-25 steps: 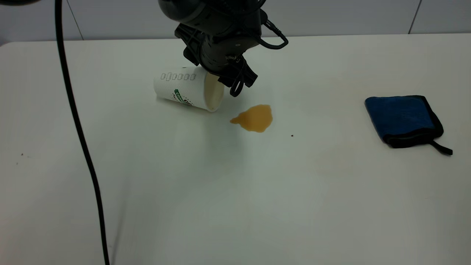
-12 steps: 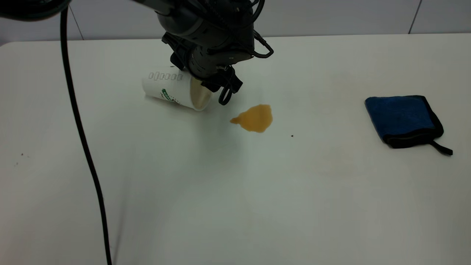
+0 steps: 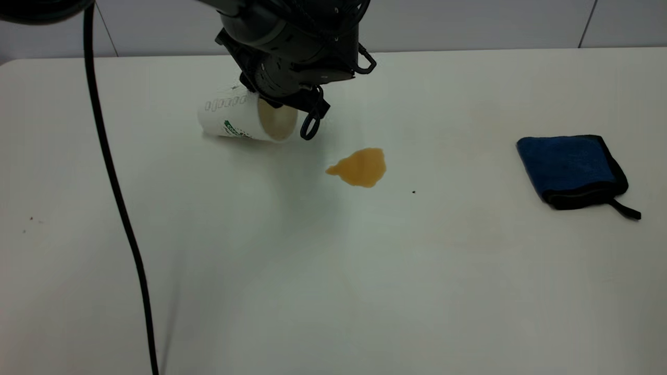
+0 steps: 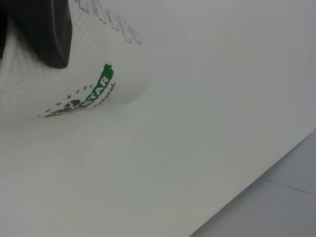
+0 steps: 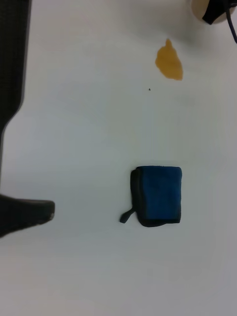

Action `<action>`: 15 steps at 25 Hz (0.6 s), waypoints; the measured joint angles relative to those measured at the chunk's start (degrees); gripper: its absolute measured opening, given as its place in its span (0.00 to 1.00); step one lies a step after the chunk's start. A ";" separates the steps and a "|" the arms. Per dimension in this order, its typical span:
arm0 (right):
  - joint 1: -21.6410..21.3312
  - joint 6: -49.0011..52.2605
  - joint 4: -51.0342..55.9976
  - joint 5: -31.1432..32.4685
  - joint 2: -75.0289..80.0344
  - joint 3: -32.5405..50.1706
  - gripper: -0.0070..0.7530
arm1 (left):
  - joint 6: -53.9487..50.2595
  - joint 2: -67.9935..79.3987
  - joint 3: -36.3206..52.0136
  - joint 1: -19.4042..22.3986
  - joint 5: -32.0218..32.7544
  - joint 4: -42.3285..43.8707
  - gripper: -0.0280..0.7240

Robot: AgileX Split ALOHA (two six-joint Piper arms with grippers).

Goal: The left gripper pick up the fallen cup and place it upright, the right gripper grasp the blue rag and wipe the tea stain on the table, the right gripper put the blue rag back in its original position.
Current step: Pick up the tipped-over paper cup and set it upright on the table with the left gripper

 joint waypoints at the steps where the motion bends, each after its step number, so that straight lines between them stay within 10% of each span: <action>1: 0.00 0.00 0.00 0.00 0.00 0.00 0.73 | 1.50 -1.05 0.00 0.06 -0.06 -1.29 0.08; 7: 0.00 0.00 0.00 0.00 0.00 0.00 0.73 | 16.24 -10.75 0.00 2.37 -2.22 -18.82 0.05; 15: 0.00 0.00 0.00 0.00 0.00 0.00 0.73 | 49.30 -15.60 0.00 16.28 -3.94 -59.43 0.05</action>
